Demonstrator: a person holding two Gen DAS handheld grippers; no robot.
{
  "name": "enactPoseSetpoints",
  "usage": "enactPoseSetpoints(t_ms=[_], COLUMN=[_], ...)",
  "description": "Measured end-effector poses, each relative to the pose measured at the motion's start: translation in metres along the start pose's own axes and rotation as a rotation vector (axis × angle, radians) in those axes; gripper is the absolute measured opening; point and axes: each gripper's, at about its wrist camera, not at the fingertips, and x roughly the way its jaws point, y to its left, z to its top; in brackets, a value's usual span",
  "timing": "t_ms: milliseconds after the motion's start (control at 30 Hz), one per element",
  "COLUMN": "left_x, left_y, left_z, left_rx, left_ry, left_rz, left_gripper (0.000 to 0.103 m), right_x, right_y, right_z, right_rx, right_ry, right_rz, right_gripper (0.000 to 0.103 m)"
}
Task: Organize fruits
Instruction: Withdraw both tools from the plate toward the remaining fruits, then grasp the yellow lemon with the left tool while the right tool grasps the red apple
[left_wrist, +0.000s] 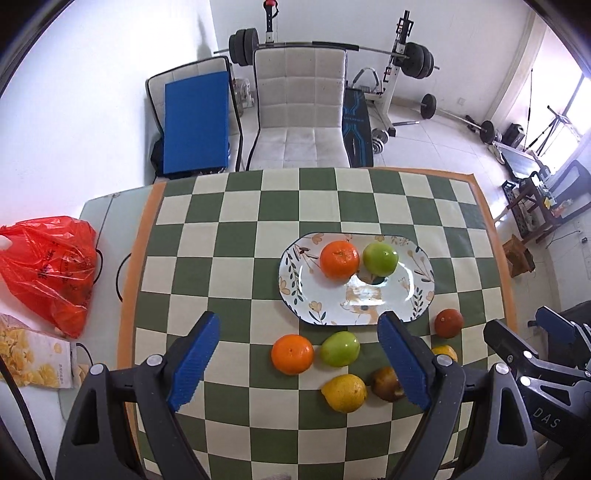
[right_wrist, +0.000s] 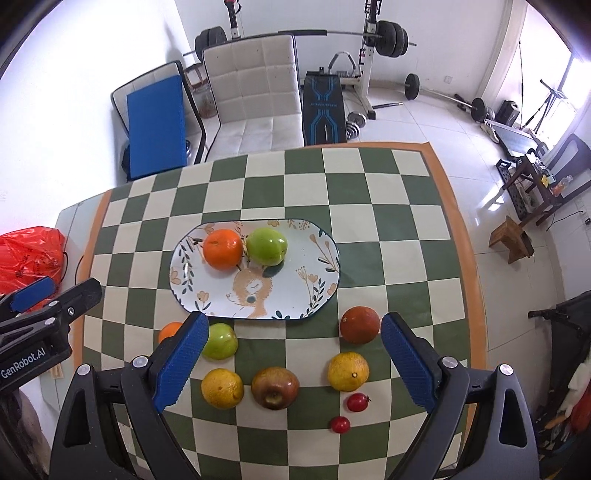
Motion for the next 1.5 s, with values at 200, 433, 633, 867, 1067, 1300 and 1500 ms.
enactPoseSetpoints(t_ms=[200,433,633,867,1067,1300,1500], left_x=[-0.022,-0.030,-0.021,0.034,0.089,0.124,0.143], left_y=[0.000,-0.002,-0.003,0.004,0.015,0.010,-0.005], left_z=[-0.011,-0.021,-0.025,-0.035,-0.056,-0.076,-0.082], left_rx=[0.005,0.007,-0.016,-0.026,-0.074,-0.088,-0.083], left_ry=[-0.042,-0.053,-0.042,0.061,0.227,0.348,0.418], left_rz=[0.003,-0.007,0.010,0.102,0.104,0.101,0.060], left_gripper=[0.087,0.087,0.088,0.102,0.102,0.102,0.102], right_x=[-0.037,-0.053,-0.050,0.003,0.096,0.185,0.215], right_y=[0.004,0.002,0.001,-0.012,-0.019,-0.019,-0.009], right_z=[-0.017,-0.031,-0.036,-0.045,-0.070,-0.098,-0.110], right_rx=[0.005,0.023,0.037,0.114,0.168,0.217,0.195], right_ry=[-0.054,-0.080,-0.068,0.042,0.248,0.427,0.485], right_rz=[-0.004,0.004,0.016,0.115,0.173,0.197,0.223], right_gripper=[0.096,0.096,0.096,0.096,0.096,0.084,0.070])
